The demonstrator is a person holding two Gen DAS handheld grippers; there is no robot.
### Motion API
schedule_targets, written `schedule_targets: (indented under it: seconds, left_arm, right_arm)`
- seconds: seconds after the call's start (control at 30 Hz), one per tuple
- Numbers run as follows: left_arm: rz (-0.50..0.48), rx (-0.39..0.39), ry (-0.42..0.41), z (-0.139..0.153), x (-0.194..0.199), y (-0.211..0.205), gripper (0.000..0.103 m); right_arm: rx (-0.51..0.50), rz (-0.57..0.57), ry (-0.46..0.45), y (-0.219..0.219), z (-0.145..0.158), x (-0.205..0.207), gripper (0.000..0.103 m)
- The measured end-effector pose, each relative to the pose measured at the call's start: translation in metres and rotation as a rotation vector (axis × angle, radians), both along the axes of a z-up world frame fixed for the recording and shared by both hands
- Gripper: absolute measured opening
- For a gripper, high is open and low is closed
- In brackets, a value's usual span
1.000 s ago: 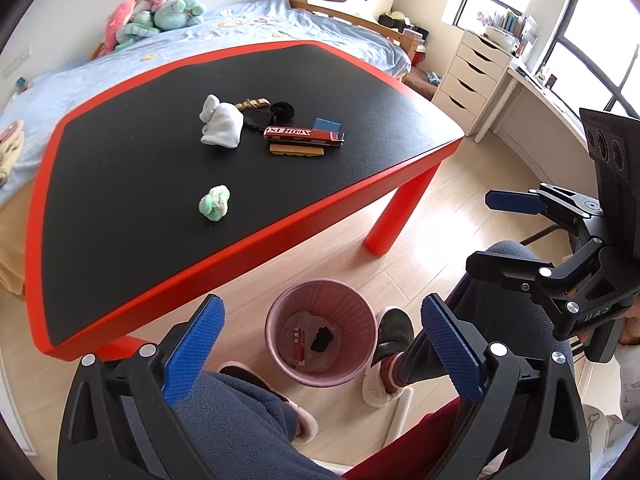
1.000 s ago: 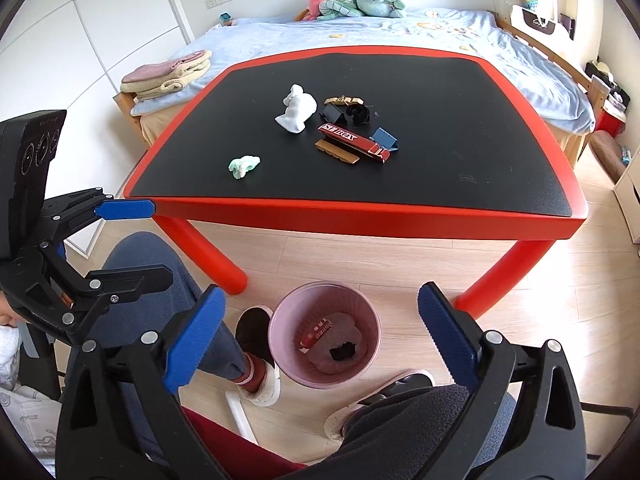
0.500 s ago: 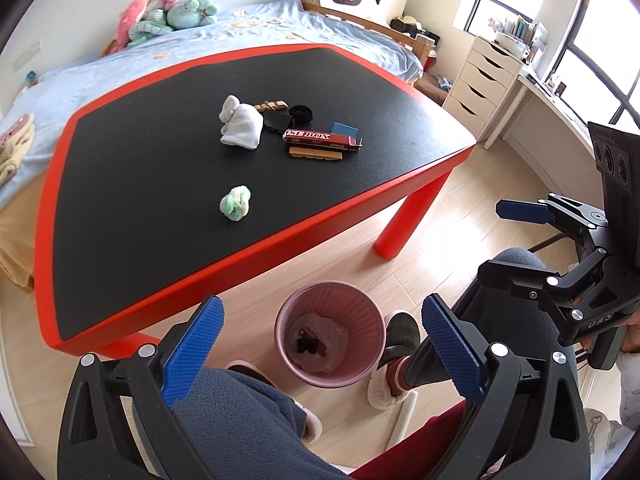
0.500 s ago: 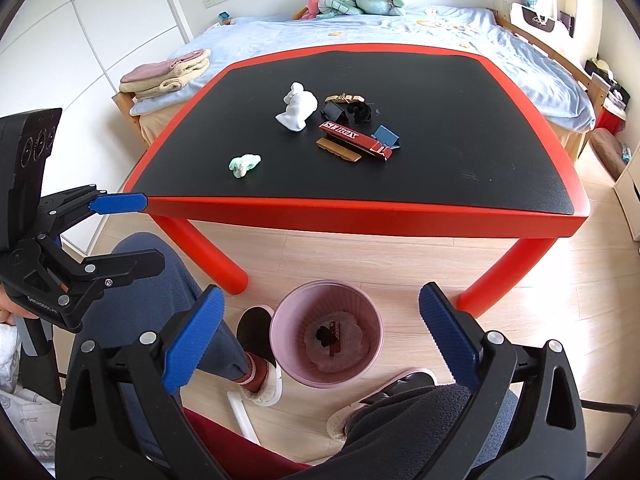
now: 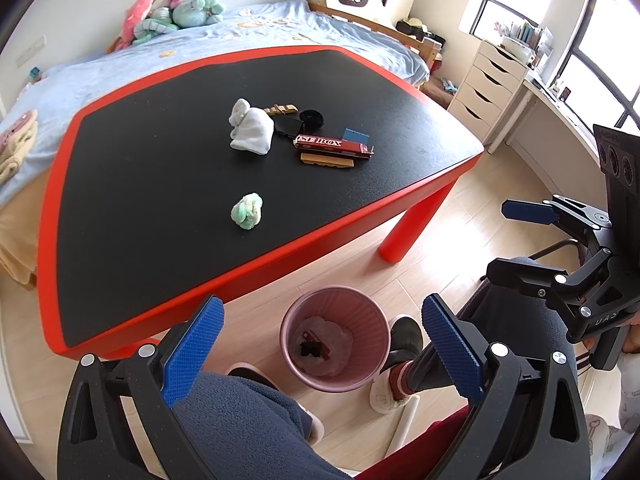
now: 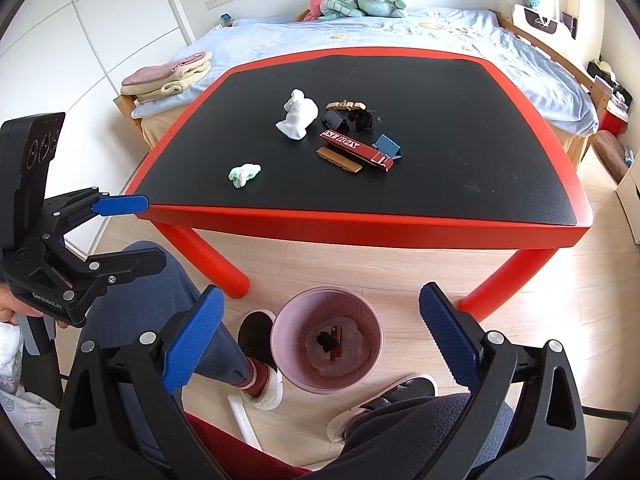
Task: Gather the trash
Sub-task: 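Grasp the green-white ball with the left gripper while the right grasps the wooden stick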
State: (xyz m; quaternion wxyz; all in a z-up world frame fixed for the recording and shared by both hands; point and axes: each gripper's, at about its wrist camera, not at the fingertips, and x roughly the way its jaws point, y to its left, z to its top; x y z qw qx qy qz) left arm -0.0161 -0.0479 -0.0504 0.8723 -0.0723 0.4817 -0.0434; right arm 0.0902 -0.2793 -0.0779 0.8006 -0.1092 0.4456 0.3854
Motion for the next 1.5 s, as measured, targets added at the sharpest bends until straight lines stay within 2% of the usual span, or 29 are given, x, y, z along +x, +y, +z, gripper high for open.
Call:
schedule_targets:
  seconds: [0.37,0.67,1.37,1.5]
  left_arm:
    - [0.028,0.007,-0.012,0.006,0.024,0.02,0.095]
    - [0.037,0.0,0.015,-0.006,0.052,0.035,0.095]
    - [0.035,-0.01,0.092,-0.05,0.097,0.05,0.095]
    - [0.031,-0.012,0.097,-0.055,0.1,0.051,0.091]
  right_arm:
    - [0.012,0.004,-0.032,0.011,0.014,0.027,0.097]
    - [0.006,0.015,-0.037,0.029,0.013,0.056,0.097]
    - [-0.008,0.094,0.058,0.073,-0.035,0.099,0.096]
    - [-0.015,0.112,0.071,0.081,-0.043,0.105,0.088]
